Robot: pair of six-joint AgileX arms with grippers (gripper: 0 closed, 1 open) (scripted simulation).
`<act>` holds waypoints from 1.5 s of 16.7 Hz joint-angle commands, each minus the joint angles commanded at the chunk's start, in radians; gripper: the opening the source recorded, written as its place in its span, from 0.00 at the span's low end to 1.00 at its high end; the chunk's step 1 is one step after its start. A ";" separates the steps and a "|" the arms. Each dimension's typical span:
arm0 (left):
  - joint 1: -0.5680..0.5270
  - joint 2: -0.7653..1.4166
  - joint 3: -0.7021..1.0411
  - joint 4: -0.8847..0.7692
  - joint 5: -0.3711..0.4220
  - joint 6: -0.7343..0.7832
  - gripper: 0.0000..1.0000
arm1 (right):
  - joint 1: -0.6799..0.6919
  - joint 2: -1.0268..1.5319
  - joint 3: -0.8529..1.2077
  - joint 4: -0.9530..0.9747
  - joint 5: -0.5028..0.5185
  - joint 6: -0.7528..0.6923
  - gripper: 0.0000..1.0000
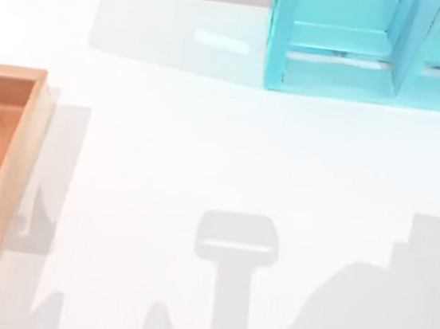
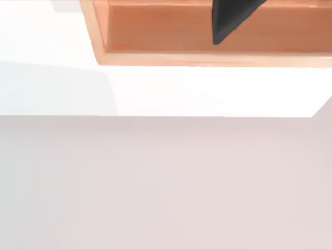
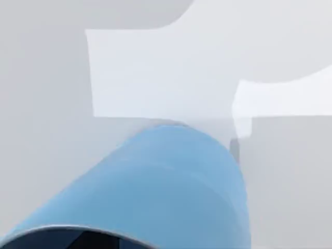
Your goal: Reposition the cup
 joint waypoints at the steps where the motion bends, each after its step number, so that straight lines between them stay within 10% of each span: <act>1: 0.000 0.000 0.000 0.000 0.000 0.000 1.00 | 0.000 0.001 -0.002 0.002 0.000 0.000 1.00; 4: 0.000 0.000 0.000 0.000 0.000 0.000 1.00 | 0.000 0.001 -0.002 0.002 0.000 0.000 1.00; 17: 0.000 0.000 0.000 0.000 0.000 0.000 1.00 | 0.000 0.001 -0.002 0.002 0.000 0.000 0.02; 25: 0.000 0.000 0.000 0.000 0.000 0.000 1.00 | 0.000 0.001 -0.002 0.002 0.000 0.000 0.00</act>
